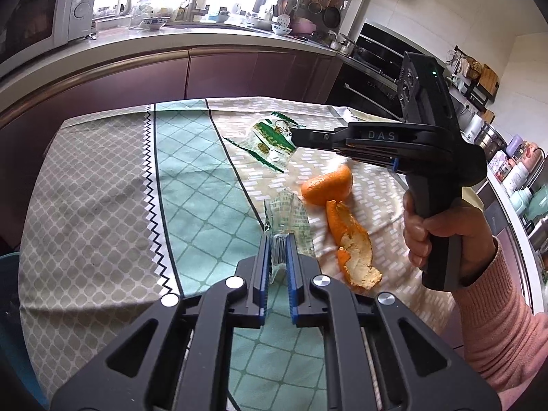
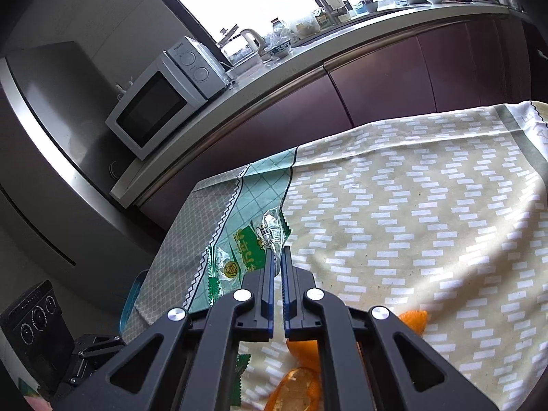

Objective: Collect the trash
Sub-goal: 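Close the left gripper on the clear wrapper while the right grasps the green-printed wrapper, then lift both held plastic wrappers up from the table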

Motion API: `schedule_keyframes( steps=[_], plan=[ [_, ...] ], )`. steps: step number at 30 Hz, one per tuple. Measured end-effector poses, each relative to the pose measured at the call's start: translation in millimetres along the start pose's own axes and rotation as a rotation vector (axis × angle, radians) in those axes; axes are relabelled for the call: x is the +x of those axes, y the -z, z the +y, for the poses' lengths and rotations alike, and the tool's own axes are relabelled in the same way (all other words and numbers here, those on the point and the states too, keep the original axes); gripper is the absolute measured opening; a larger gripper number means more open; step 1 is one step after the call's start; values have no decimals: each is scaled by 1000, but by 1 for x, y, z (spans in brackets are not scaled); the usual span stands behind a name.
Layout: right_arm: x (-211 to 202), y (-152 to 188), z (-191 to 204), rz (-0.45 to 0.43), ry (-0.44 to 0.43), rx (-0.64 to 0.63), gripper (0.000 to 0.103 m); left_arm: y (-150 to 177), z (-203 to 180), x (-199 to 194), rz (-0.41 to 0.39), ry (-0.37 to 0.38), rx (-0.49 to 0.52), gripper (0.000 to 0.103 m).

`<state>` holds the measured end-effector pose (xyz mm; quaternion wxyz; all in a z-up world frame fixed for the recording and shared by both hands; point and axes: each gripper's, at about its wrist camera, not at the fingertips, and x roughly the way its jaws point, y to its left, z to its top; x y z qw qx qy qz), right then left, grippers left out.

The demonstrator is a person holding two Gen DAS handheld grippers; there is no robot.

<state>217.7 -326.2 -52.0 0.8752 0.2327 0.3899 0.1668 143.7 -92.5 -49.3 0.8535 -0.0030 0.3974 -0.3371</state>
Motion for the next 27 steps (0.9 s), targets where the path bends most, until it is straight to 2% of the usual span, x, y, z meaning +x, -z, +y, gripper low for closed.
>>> schedule_keyframes(
  steps=[11,27],
  plan=[
    [-23,20,19,-22,-61,-16,3,8,0,-42,-70,-53,15,9],
    [-43,47,52,-44,-120,-49,3,25,5,-85,-118,-102,22,10]
  ],
)
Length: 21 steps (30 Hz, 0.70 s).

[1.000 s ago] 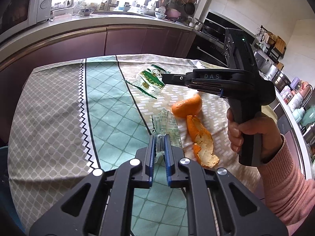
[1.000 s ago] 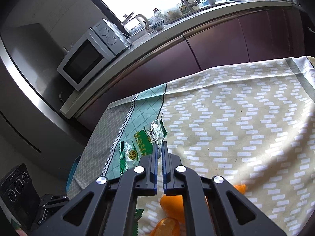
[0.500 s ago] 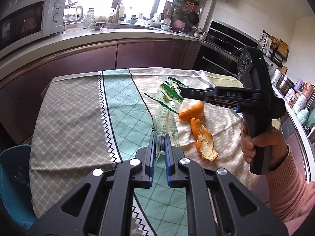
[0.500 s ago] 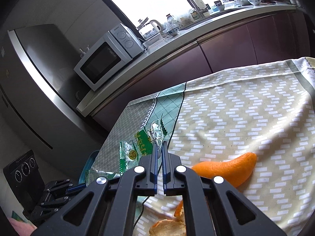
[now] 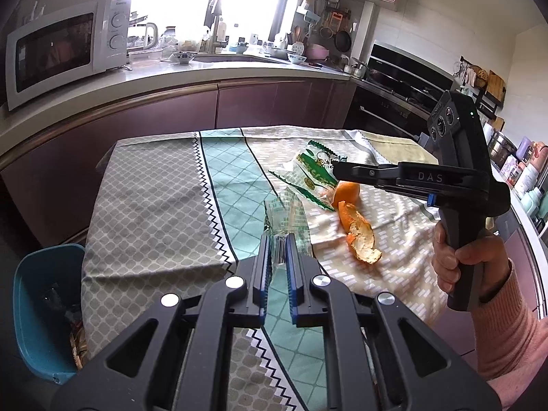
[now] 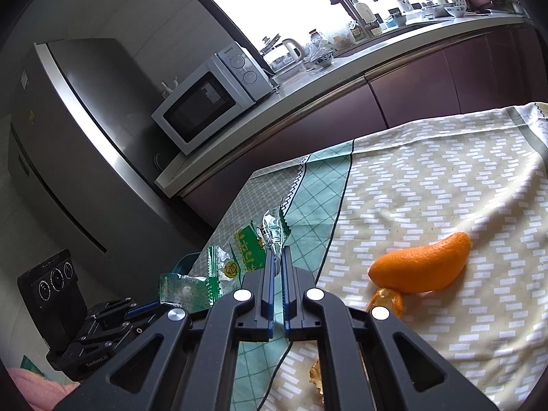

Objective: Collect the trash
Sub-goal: 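Lift both held plastic wrappers up from the table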

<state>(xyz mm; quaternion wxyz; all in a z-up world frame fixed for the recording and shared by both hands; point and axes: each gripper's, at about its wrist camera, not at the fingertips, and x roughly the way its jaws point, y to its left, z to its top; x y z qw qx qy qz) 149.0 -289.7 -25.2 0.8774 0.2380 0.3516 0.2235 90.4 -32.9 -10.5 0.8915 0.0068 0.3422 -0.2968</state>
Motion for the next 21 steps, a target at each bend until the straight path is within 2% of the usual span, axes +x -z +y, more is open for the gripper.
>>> schedule_keyframes(
  steps=[21],
  plan=[
    [12,16,38,16,-66,-22,3,16,23,-38,-37,-57,-20,10]
  ],
)
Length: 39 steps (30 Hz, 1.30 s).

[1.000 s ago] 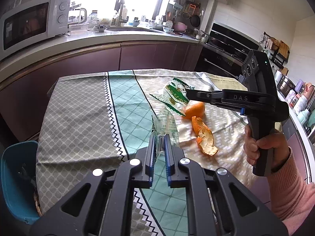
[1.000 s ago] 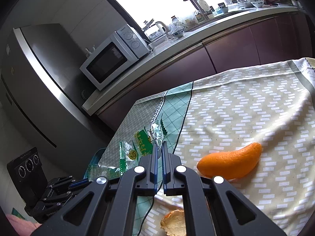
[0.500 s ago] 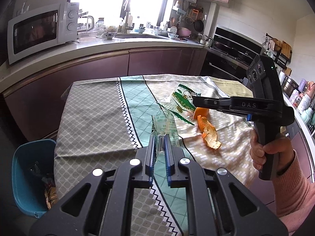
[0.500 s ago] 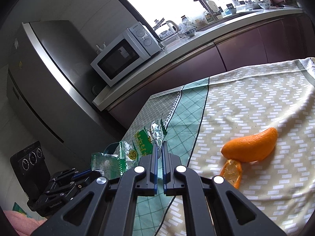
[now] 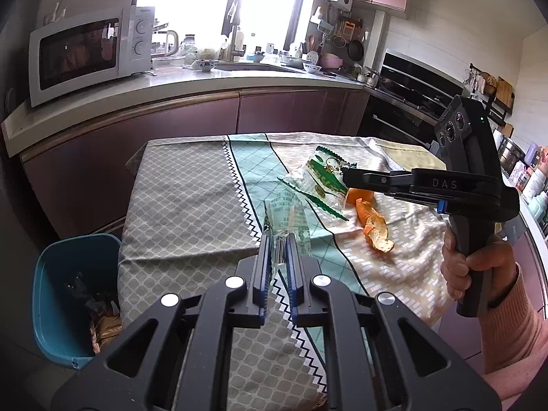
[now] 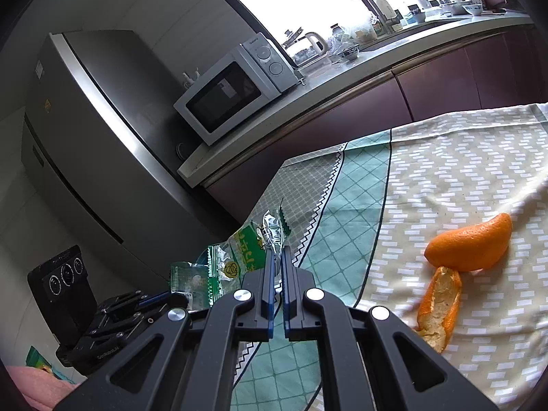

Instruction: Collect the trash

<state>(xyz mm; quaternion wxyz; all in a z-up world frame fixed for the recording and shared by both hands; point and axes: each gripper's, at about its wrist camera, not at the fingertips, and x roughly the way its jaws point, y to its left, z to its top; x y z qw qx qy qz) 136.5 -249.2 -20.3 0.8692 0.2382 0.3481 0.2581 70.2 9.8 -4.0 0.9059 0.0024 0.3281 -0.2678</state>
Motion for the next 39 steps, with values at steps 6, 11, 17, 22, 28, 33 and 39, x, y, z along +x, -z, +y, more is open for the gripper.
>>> schedule_keyframes(
  steps=[6,11,17,22,28,33,39],
  plan=[
    [6,2,9,8,-18,-9,3,2,6,-8,-9,-12,-9,10],
    [11,3,16,13,-27,-17,3,3,12,-15,-20,-23,-15,10],
    [17,4,23,20,-41,-26,3,5,17,-21,-26,-39,-21,10],
    [24,5,30,27,-53,-33,3,7,25,-26,-34,-54,-35,10],
    [37,4,41,42,-71,-48,3,10,36,-32,-44,-86,-47,10],
    [50,1,52,59,-95,-65,3,11,47,-37,-50,-105,-69,10],
    [69,-2,68,82,-118,-85,3,14,62,-44,-60,-141,-89,10]
  ],
)
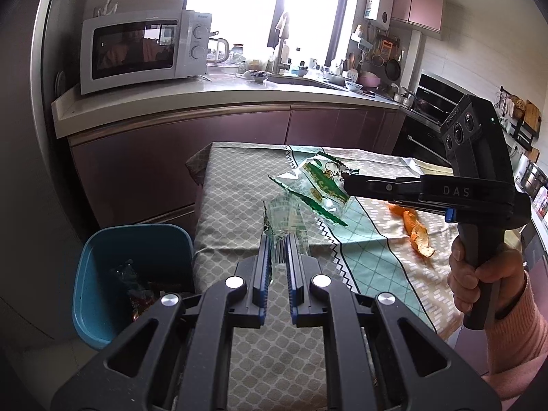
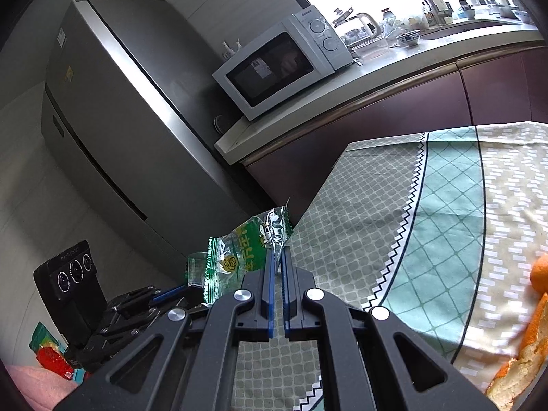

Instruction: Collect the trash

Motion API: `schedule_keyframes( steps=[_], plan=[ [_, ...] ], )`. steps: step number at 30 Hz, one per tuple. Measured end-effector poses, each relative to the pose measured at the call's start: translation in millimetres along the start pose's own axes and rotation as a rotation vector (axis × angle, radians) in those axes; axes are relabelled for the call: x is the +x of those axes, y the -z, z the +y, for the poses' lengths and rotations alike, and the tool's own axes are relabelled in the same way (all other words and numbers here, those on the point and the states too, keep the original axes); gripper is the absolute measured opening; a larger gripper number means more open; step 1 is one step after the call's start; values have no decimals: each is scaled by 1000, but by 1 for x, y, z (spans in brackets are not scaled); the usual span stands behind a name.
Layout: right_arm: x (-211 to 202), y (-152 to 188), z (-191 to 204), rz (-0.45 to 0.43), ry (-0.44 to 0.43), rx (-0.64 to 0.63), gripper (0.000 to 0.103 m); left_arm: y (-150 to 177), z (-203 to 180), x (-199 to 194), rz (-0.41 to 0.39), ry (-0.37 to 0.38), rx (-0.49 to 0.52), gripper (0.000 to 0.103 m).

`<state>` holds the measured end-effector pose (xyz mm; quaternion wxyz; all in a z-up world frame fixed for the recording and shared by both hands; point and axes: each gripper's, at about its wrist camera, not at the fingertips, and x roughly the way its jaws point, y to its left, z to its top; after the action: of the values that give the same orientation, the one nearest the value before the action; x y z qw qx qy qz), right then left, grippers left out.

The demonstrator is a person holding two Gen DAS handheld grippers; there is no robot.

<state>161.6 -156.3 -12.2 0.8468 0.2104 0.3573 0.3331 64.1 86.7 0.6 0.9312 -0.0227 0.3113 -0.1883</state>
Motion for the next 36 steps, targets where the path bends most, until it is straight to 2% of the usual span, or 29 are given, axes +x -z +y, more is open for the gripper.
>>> schedule_keyframes(
  steps=[12,22,32,36],
  plan=[
    [37,-11,19,53,-41,-29,3,1,36,-17,-26,-87,-31,10],
    [79,-20,36,103,-58,-38,3,7,81,-25,-21,-183,-83,10],
    [124,-16,46,178,-33,-52,3,16,108,-14,6,-267,-98,10],
    [140,-13,47,207,-16,-53,3,21,115,-6,26,-277,-110,10]
  ],
)
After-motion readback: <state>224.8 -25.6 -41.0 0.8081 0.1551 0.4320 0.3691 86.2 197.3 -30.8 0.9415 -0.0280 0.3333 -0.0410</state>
